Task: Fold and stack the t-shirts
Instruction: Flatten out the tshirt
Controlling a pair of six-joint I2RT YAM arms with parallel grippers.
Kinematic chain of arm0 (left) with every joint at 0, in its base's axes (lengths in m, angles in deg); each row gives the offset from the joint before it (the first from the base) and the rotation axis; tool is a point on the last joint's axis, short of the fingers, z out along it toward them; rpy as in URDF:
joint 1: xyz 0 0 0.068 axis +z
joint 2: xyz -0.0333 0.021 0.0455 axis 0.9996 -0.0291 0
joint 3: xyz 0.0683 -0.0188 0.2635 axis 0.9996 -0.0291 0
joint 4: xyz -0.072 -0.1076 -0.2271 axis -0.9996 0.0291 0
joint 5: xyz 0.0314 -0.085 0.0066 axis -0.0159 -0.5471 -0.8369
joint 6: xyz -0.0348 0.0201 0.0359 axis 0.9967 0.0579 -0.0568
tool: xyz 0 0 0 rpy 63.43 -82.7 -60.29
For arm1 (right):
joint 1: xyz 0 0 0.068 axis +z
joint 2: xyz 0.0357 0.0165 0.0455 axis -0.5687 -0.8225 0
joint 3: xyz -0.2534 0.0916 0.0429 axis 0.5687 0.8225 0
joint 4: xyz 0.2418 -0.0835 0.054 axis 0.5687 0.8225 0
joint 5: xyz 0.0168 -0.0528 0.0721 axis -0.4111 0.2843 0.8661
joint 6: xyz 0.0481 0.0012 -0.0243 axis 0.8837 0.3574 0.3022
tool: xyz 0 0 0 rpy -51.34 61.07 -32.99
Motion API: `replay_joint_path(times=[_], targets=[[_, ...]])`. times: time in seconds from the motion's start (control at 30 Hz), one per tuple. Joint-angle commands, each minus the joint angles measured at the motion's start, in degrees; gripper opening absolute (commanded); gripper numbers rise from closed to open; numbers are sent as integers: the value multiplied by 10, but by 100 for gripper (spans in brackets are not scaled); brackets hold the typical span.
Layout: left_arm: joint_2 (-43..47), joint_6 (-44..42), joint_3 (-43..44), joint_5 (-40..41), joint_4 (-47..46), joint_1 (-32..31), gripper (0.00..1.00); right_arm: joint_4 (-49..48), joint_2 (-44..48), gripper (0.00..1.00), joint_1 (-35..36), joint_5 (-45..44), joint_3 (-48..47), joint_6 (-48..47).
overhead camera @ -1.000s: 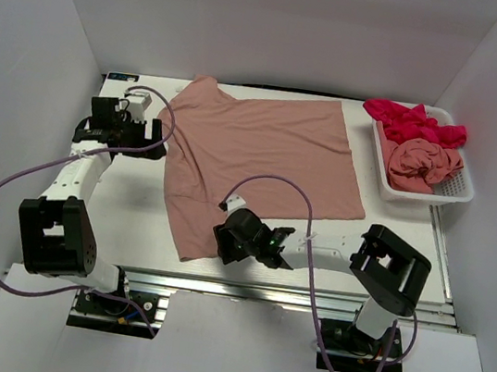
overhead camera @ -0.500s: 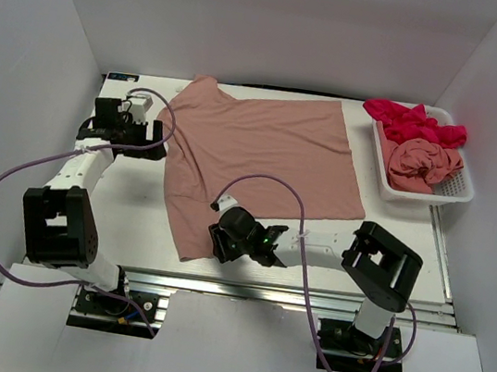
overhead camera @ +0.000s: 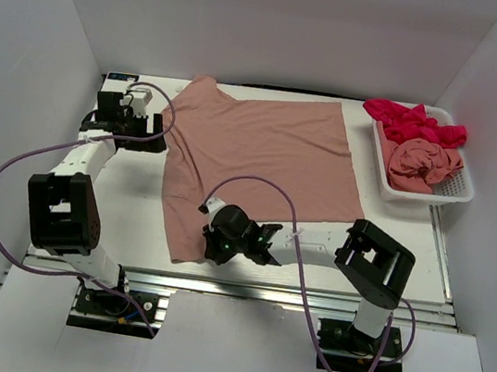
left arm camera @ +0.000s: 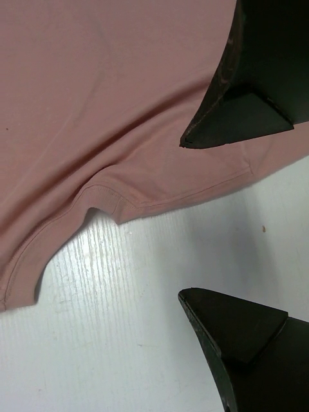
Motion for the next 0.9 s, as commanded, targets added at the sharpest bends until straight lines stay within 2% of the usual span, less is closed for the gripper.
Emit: replay_joint_path(times=[0.0,0.23,0.43,0.47,0.53,0.6,0.77,0.87], targets=[[3,6,23,2,-10,4,98,-31,1,0,23,58,-29,-22],[-4,12,29,0,-16,4,98,-30,-36,0,78,53,-79,-56],[-12,15,37,-2,-15,4,98,-43,-70,0,84,14,-125,-58],[-14,14,39,-2,-13,4,98,-43,-73,4,84,-10,-130,-58],[-15,13,41,-2,-13,4,98,-41,-73,36,84,-46,-137,-71],[-14,9,43,0,-13,4,98,-44,-67,59,84,-83,-133,-78],[-13,-2,52,7,-10,4,98,-48,-9,63,64,-174,-87,-99],[-17,-7,53,21,-22,4,98,-55,51,64,-10,-156,-31,-61]])
